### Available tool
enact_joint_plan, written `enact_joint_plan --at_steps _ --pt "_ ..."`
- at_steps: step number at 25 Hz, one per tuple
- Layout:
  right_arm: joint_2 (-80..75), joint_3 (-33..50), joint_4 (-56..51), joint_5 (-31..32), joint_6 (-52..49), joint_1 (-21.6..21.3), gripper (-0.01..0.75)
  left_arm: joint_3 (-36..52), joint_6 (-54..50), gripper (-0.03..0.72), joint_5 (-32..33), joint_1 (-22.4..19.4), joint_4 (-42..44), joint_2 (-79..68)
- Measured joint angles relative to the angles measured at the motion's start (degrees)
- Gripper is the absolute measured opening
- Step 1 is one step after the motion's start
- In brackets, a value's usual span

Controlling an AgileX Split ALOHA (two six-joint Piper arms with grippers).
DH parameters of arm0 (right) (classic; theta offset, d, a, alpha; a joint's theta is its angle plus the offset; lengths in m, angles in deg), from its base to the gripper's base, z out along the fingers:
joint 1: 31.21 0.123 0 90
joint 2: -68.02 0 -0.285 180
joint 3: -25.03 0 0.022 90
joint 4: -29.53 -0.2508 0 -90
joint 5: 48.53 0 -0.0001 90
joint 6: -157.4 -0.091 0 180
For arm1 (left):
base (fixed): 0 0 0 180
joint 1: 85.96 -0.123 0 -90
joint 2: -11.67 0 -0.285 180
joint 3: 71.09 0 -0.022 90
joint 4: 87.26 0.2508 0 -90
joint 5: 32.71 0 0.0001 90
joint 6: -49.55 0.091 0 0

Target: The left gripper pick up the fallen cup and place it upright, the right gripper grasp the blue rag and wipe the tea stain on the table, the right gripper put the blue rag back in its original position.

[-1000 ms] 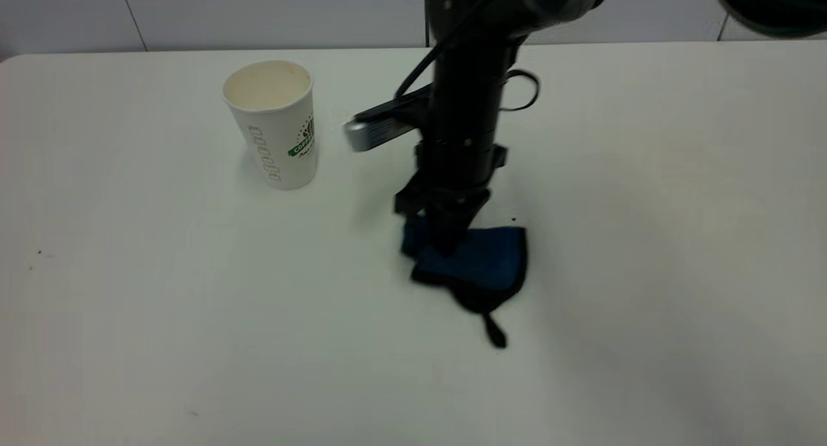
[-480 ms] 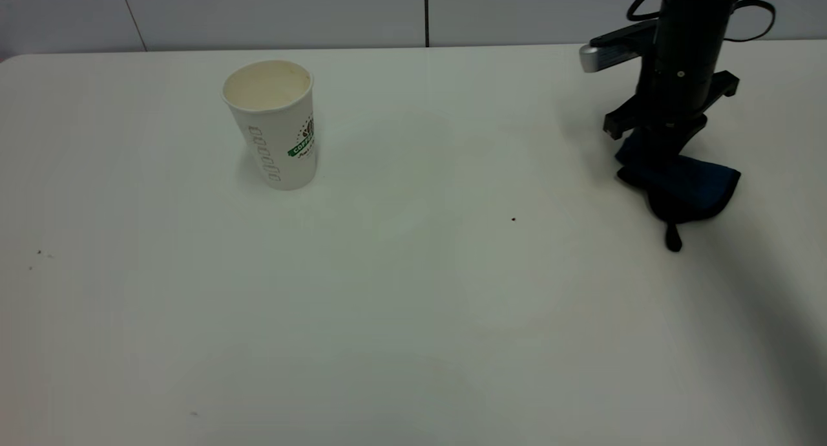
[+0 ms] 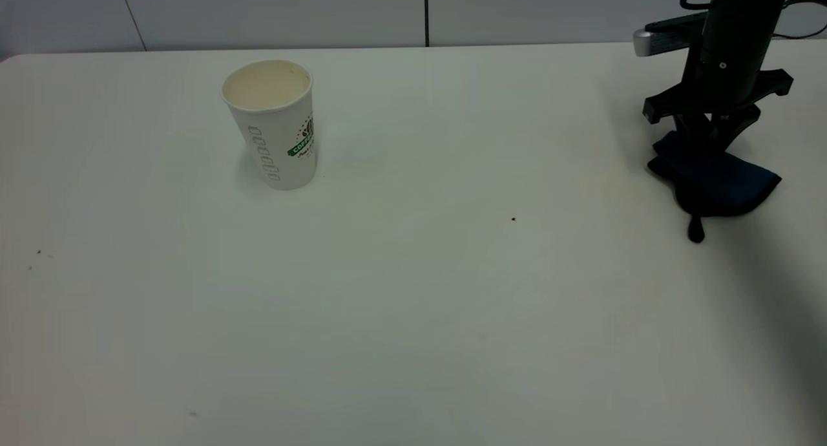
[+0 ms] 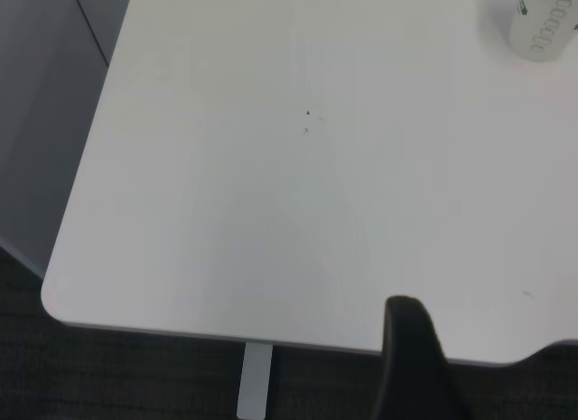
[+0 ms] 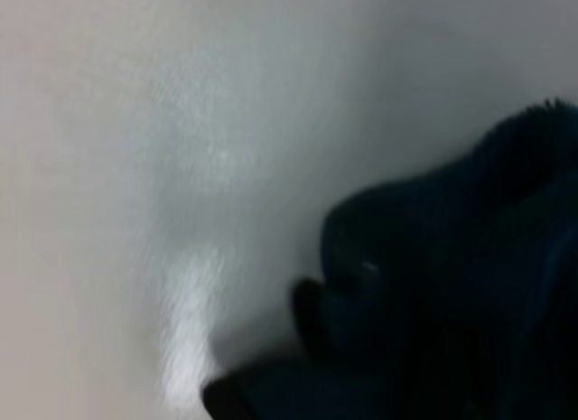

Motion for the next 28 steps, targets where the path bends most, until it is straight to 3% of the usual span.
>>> enact_joint_plan --at_steps 3,6,10,16,23,28 --pt "4.56 0.33 -2.57 5.03 0.92 0.26 0.594 0.00 0.00 0.472 0.00 0.00 0.00 0.00" --pt "11.09 0.33 -5.44 10.06 3.97 1.68 0.668 0.00 0.00 0.472 0.00 0.00 0.00 0.00" --pt "19.93 0.33 -8.46 16.80 6.41 4.86 0.642 0.00 0.00 0.472 0.00 0.00 0.00 0.00" --pt "38.61 8.19 -9.05 17.89 5.39 9.74 0.543 0.00 0.00 0.472 0.00 0.00 0.00 0.00" --pt "63.81 34.11 -9.04 18.46 0.24 15.84 0.535 0.00 0.00 0.472 0.00 0.00 0.00 0.00" --pt "79.50 55.82 -6.58 17.76 -4.37 16.08 0.535 0.00 0.00 0.472 0.00 0.00 0.00 0.00"
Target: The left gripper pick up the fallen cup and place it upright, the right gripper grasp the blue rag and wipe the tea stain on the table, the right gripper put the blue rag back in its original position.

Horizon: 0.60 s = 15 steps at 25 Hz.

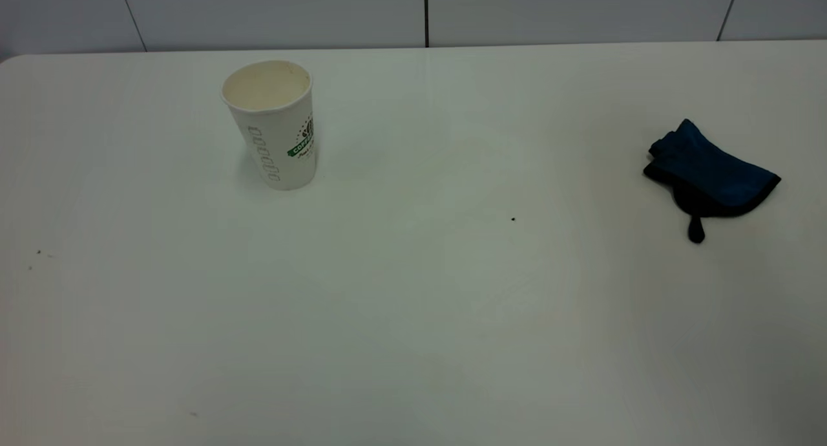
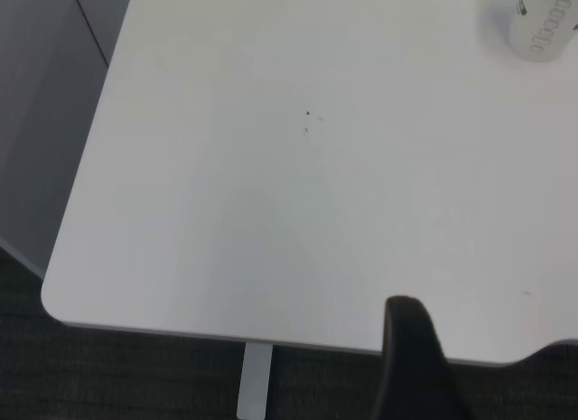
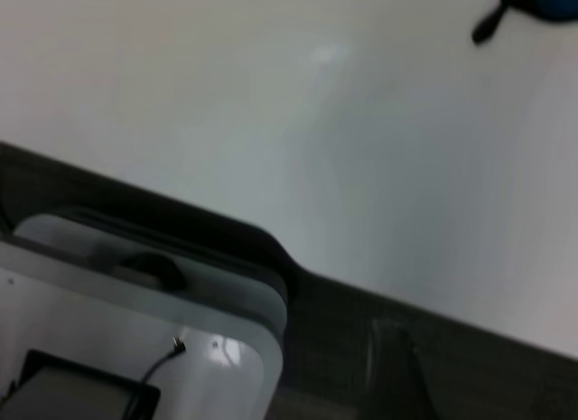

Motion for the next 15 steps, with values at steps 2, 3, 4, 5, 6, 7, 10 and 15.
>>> enact_joint_plan --at_steps 2,3,4,5,6,7,10,15 --pt "5.66 7.38 1.47 -0.20 -1.10 0.00 0.535 0.00 0.00 0.472 0.00 0.00 0.00 0.00" --pt "7.91 11.04 2.02 -0.44 -1.56 0.00 0.535 0.00 0.00 0.472 0.00 0.00 0.00 0.00" --pt "10.56 14.39 2.45 -0.77 -1.66 -0.17 0.535 0.00 0.00 0.472 0.00 0.00 0.00 0.00" --pt "13.22 17.51 2.65 -0.98 -1.80 -0.52 0.535 0.00 0.00 0.472 0.00 0.00 0.00 0.00" --pt "15.49 19.92 2.70 -1.40 -1.81 -1.06 0.535 0.00 0.00 0.472 0.00 0.00 0.00 0.00" --pt "18.24 22.63 2.70 -1.81 -1.86 -1.92 0.535 0.00 0.00 0.472 0.00 0.00 0.00 0.00" --pt "26.00 29.25 2.72 -3.28 -1.86 -4.58 0.535 0.00 0.00 0.472 0.00 0.00 0.00 0.00" --pt "38.97 36.82 1.83 -6.27 -1.97 -6.48 0.535 0.00 0.00 0.472 0.00 0.00 0.00 0.00"
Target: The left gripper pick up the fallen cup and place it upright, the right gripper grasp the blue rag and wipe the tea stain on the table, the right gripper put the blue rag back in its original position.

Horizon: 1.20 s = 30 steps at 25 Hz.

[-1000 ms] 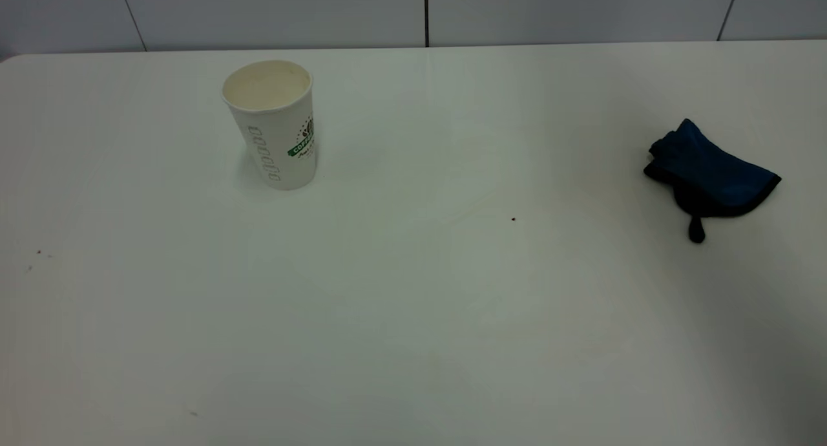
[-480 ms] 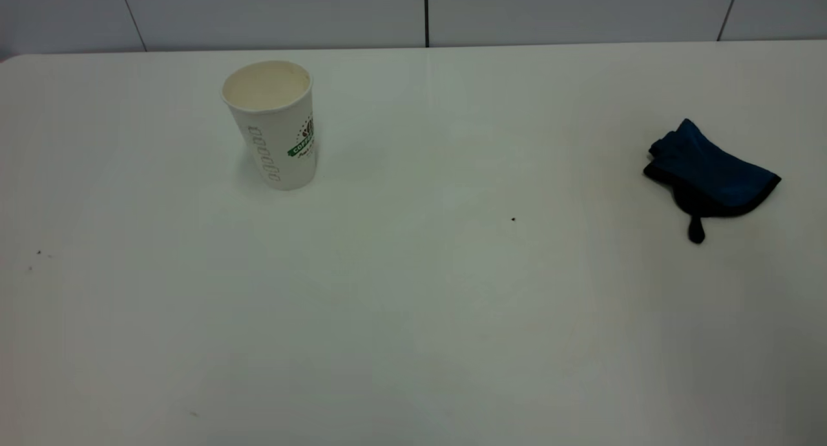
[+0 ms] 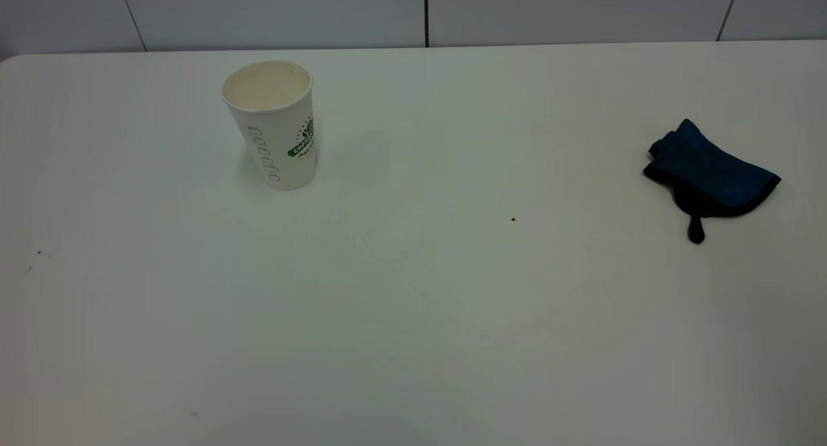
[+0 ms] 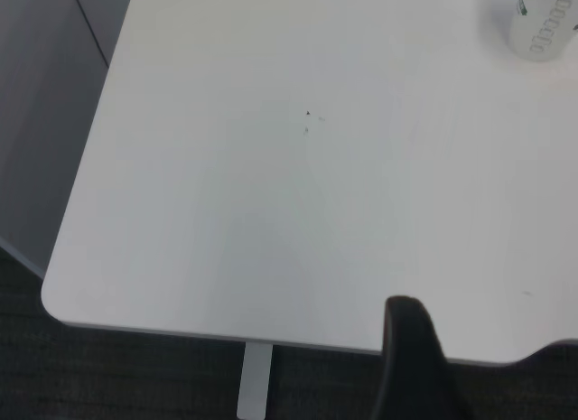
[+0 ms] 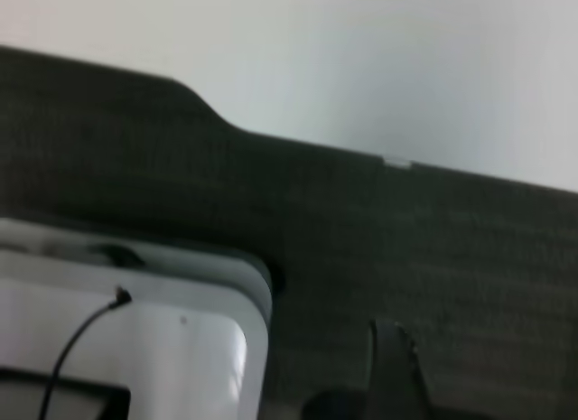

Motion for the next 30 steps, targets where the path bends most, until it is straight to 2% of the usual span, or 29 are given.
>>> enact_joint_plan --at_steps 10,16,18,22,26,30 --pt "17.51 0.45 -0.69 -0.76 -1.10 -0.28 0.535 0.00 0.00 0.472 0.00 0.00 0.00 0.00" --pt "25.93 0.45 -0.69 -0.49 -1.16 -7.87 0.535 0.00 0.00 0.472 0.00 0.00 0.00 0.00" --pt "29.48 0.45 -0.69 -0.33 -1.16 -8.74 0.535 0.00 0.00 0.472 0.00 0.00 0.00 0.00" --pt "36.36 0.45 -0.69 0.15 -1.16 -7.21 0.535 0.00 0.00 0.472 0.00 0.00 0.00 0.00" --pt "36.99 0.45 -0.69 0.32 -1.22 -5.18 0.535 0.00 0.00 0.472 0.00 0.00 0.00 0.00" --pt "36.99 0.45 -0.69 0.32 -1.27 -4.93 0.535 0.00 0.00 0.472 0.00 0.00 0.00 0.00"
